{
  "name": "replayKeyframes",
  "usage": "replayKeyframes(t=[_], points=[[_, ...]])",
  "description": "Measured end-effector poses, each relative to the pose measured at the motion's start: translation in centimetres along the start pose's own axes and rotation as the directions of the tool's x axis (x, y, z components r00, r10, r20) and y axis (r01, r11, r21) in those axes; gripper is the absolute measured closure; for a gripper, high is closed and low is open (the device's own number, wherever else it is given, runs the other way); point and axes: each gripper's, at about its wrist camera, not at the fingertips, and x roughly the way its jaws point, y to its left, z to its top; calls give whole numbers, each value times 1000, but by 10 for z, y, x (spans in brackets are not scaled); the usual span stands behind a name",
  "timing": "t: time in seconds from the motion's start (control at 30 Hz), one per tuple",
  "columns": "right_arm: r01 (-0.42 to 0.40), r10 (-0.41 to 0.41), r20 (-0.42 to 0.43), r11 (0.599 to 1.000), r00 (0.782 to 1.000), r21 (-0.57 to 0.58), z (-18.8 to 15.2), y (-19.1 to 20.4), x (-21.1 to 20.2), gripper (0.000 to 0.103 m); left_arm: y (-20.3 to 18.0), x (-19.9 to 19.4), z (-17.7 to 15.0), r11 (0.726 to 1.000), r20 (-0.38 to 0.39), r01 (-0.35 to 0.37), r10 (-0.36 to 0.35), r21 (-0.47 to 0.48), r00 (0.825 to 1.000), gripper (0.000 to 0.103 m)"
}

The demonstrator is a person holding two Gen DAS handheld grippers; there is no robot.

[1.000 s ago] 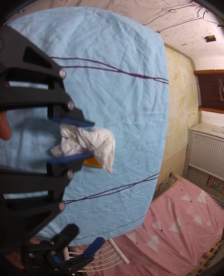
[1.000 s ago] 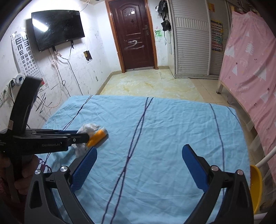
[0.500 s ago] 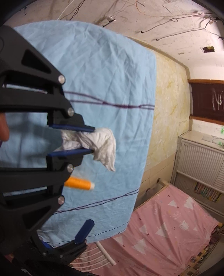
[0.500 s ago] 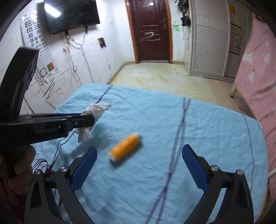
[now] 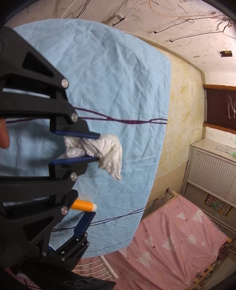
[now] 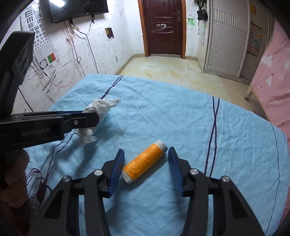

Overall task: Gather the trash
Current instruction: 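Grasp the white tissue with the left tool while the right tool grasps the orange thread spool, then carry the tissue and thread spool to the yellow bin with both tools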

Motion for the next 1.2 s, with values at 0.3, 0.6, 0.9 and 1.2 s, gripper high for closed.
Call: replayKeyframes(t=[0.3,0.6,0.9,1.2], points=[[33,-33,9,999,999,-7,3,2,3,89,-3,-1,0,1000,9,-12,12,12,1000,85],[23,-23,52,1000,998,9,-5,-7,-19,94,-22,-9,-5,999,28,-37,36,39,999,85],[20,-32,153,997,988,79,-15,-41,-66,94,-59,-21,-10,993,57,-57,51,105,997,85],[48,-90,234,983,968,178,-43,-94,-113,94,-114,-21,-16,980,63,-57,46,189,997,85]])
